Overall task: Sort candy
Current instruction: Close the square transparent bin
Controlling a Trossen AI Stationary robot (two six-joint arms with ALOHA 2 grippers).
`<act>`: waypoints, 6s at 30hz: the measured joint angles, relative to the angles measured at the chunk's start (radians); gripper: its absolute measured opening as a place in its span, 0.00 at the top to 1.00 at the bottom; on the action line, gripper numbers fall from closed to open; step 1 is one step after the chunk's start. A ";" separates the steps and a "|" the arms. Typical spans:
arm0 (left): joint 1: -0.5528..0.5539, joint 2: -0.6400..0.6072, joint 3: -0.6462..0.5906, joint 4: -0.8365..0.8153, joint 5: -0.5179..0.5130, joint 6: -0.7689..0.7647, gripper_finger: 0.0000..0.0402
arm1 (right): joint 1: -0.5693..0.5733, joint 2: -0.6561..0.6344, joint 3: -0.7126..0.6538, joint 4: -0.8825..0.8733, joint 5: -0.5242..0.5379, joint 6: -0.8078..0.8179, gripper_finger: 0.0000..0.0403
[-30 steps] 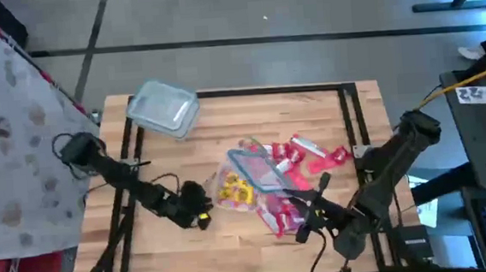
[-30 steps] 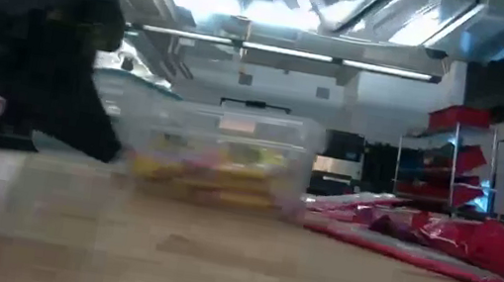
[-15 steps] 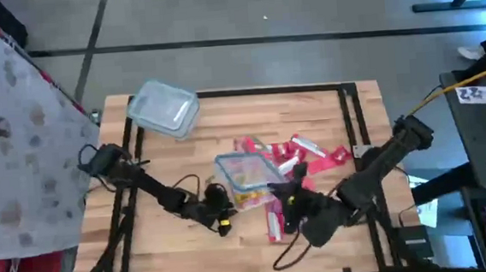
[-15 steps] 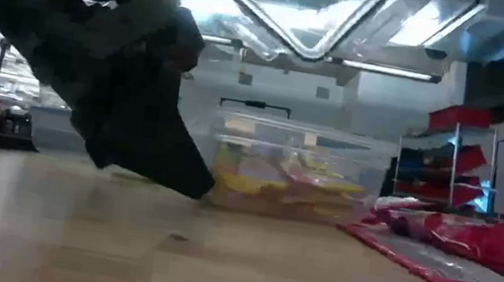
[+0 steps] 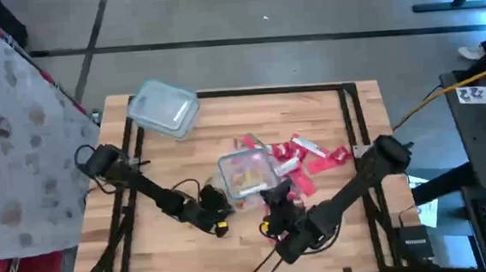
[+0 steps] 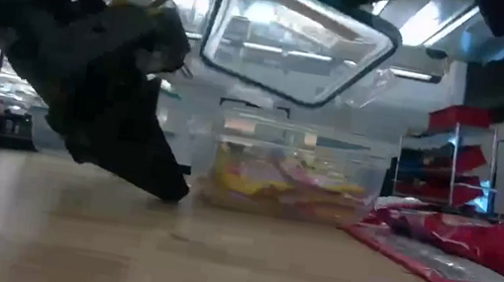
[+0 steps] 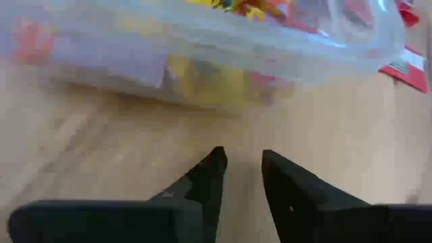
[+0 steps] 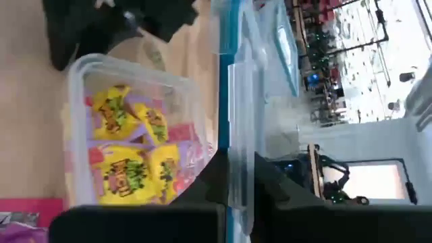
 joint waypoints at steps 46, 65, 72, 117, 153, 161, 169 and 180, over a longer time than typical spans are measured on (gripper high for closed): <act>-0.120 -0.095 -0.009 -0.334 -0.177 -0.175 0.78 | -0.026 0.094 0.001 -0.049 -0.294 0.017 0.97; -0.120 -0.096 -0.008 -0.327 -0.181 -0.176 0.78 | -0.071 0.091 0.001 -0.038 -0.422 -0.014 0.97; -0.131 -0.183 0.033 -0.292 -0.173 -0.134 0.78 | -0.088 0.087 0.003 0.036 -0.567 -0.003 0.84; 0.290 -0.117 0.108 -0.107 0.396 0.491 0.78 | -0.291 -0.319 -0.594 0.593 -0.782 0.313 0.98; 0.143 -0.130 0.062 -0.087 0.192 0.296 0.78 | -0.175 -0.083 -0.369 0.563 -0.774 0.335 1.00; 0.070 -0.164 0.058 -0.137 0.154 0.198 0.78 | -0.320 -0.139 -0.358 0.525 -0.497 0.336 1.00; 0.068 -0.169 0.060 -0.196 0.090 0.172 0.78 | -0.292 -0.247 -0.361 0.481 -0.511 0.301 1.00; 0.067 -0.169 0.060 -0.220 0.019 0.120 0.78 | -0.161 -0.130 -0.370 0.621 -0.875 0.238 1.00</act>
